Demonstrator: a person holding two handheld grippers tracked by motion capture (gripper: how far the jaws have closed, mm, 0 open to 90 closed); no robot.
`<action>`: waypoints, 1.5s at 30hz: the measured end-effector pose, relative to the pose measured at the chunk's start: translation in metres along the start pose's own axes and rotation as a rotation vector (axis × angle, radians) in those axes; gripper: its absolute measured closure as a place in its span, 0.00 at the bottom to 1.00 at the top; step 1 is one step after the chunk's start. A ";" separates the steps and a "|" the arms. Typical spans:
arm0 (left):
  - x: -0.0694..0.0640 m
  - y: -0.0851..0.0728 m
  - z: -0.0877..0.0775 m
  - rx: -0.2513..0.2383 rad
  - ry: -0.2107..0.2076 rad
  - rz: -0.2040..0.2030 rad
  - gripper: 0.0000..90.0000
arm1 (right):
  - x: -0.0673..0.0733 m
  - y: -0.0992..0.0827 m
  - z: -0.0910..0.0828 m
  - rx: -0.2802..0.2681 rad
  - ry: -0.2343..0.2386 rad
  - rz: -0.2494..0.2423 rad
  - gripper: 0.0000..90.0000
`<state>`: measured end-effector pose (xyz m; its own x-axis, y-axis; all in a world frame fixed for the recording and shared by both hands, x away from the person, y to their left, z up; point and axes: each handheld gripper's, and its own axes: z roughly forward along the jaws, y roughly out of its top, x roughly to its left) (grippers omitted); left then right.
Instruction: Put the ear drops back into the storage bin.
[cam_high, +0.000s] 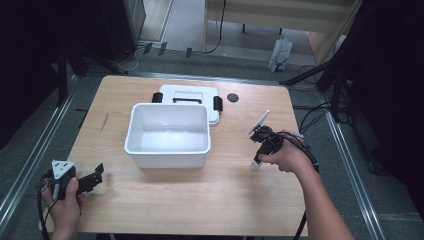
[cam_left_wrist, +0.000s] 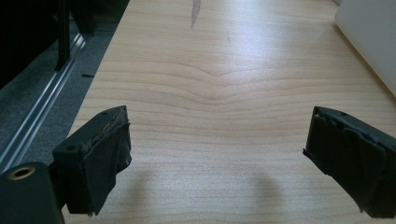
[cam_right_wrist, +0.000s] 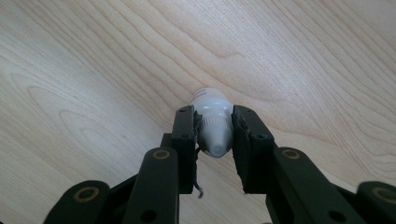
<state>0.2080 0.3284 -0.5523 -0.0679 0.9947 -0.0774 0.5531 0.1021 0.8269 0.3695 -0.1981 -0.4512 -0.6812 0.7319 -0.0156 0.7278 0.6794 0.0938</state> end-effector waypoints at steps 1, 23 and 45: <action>0.000 0.000 0.000 0.000 0.000 0.000 0.08 | 0.000 0.000 0.000 0.005 0.003 0.000 0.80; 0.001 0.000 0.000 -0.004 -0.002 -0.013 0.08 | 0.015 0.034 -0.051 -0.030 0.053 -0.075 0.80; 0.001 0.000 0.000 -0.003 -0.005 -0.016 0.08 | 0.043 0.088 -0.110 -0.108 0.018 -0.160 0.80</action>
<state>0.2077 0.3297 -0.5523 -0.0728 0.9930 -0.0931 0.5493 0.1178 0.8273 0.3953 -0.1127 -0.3342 -0.7894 0.6136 -0.0211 0.5982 0.7764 0.1983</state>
